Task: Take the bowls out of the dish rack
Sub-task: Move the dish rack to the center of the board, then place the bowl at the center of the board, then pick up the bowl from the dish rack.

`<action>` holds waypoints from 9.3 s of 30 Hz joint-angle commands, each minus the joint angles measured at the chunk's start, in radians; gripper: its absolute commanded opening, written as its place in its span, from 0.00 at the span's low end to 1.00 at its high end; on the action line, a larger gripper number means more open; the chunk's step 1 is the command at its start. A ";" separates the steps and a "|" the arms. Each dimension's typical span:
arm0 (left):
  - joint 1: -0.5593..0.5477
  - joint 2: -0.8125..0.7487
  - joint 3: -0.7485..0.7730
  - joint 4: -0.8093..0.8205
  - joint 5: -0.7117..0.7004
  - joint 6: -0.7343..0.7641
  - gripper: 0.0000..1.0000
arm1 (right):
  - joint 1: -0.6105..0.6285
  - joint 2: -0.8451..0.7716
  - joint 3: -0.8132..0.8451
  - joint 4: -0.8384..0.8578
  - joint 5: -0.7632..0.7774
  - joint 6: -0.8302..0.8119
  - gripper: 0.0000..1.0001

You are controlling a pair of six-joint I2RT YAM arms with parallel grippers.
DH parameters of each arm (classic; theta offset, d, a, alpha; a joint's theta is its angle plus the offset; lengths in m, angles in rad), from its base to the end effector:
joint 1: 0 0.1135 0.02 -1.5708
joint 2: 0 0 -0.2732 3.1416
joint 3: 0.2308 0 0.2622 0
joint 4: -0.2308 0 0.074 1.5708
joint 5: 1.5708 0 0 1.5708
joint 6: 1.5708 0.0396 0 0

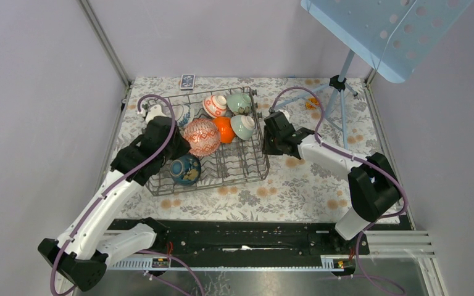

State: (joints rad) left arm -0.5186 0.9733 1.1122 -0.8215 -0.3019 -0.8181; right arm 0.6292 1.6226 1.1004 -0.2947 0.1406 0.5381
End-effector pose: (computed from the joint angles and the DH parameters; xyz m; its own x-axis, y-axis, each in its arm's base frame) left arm 0.1774 -0.0877 0.3636 -0.5737 -0.4749 -0.6673 -0.2133 0.8733 -0.4381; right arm 0.2966 0.2090 0.2285 -0.7650 0.0708 -0.6401 -0.1317 0.9557 0.2631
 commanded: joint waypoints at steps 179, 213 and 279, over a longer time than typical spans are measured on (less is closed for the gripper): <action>0.063 0.413 -0.325 1.016 0.385 -0.186 0.75 | -0.022 -0.173 -0.014 0.274 -0.180 0.095 0.65; 0.115 0.603 -0.298 1.150 0.550 -0.205 0.47 | -0.023 0.248 0.339 0.139 -0.204 0.126 0.45; 0.165 0.577 -0.406 1.437 0.617 -0.239 0.53 | -0.040 0.269 0.309 0.227 -0.362 0.175 0.29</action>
State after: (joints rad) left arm -0.3569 1.5581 0.6933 0.5022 0.2821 -1.0477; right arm 0.5888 1.9018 1.3956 -0.0940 -0.1932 0.7063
